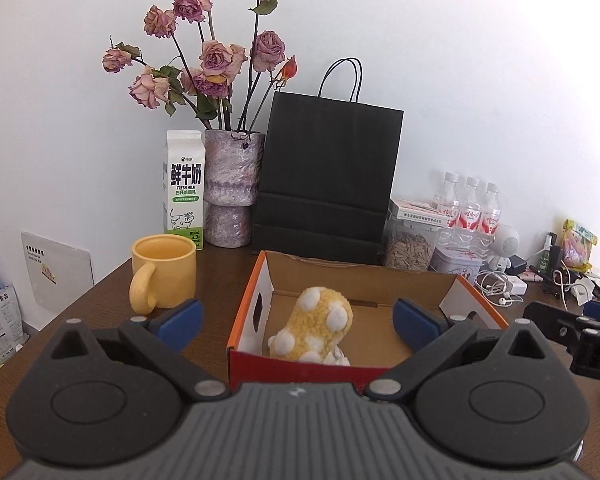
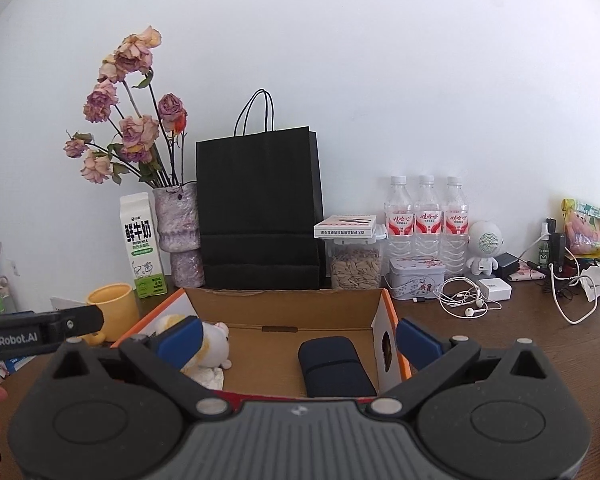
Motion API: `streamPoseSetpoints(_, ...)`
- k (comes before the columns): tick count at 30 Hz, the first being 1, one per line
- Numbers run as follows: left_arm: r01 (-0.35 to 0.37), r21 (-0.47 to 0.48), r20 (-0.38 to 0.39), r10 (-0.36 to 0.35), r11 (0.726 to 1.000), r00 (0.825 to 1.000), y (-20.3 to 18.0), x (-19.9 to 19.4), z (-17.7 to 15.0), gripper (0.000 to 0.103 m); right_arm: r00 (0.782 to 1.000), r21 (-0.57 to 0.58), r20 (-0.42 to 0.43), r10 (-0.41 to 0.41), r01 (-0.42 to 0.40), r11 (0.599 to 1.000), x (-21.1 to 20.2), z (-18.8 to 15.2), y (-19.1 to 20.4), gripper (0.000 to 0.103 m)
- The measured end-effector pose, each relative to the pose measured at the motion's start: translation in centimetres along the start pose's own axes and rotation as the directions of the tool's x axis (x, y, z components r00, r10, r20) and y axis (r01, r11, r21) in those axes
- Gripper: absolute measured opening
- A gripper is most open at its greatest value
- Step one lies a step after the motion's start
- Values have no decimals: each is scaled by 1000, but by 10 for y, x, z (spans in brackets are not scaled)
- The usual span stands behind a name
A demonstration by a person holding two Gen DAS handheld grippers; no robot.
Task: Organize objects
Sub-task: 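Lower the plush toy into the box and open the left gripper, then withdraw both grippers from the box toward the table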
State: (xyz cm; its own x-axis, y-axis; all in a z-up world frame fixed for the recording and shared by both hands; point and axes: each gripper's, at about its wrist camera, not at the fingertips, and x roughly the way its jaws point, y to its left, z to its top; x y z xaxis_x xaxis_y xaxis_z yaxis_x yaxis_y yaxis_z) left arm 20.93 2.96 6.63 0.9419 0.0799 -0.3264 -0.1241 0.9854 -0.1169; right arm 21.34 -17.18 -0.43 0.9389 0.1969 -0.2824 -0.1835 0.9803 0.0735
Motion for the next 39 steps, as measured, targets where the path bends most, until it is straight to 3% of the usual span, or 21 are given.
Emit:
streamPoseSetpoints(7, 10, 28, -42, -9, 1000, 999, 1, -29, -27, 103, 1000, 36, -20, 2, -1, 999, -41, -26, -15, 103)
streamPoseSetpoints(15, 39, 72, -144, -28, 997, 989, -5, -55, -71, 103, 994, 10, -104, -32, 34, 999, -76, -67, -27, 103)
streamPoseSetpoints(23, 91, 121, -269, -55, 988, 961, -20, -65, -111, 103, 983, 8, -181, -42, 44, 999, -97, -101, -35, 103)
streamPoseSetpoints(33, 123, 165, -365, -55, 978, 929, -41, -57, -141, 103, 974, 11, -221, -39, 42, 999, -109, -118, -41, 103)
streamPoseSetpoints(39, 114, 174, -327, -52, 978, 944, -41, -59, -145, 103, 969, 15, -244, -32, 36, 999, -107, -124, -43, 103)
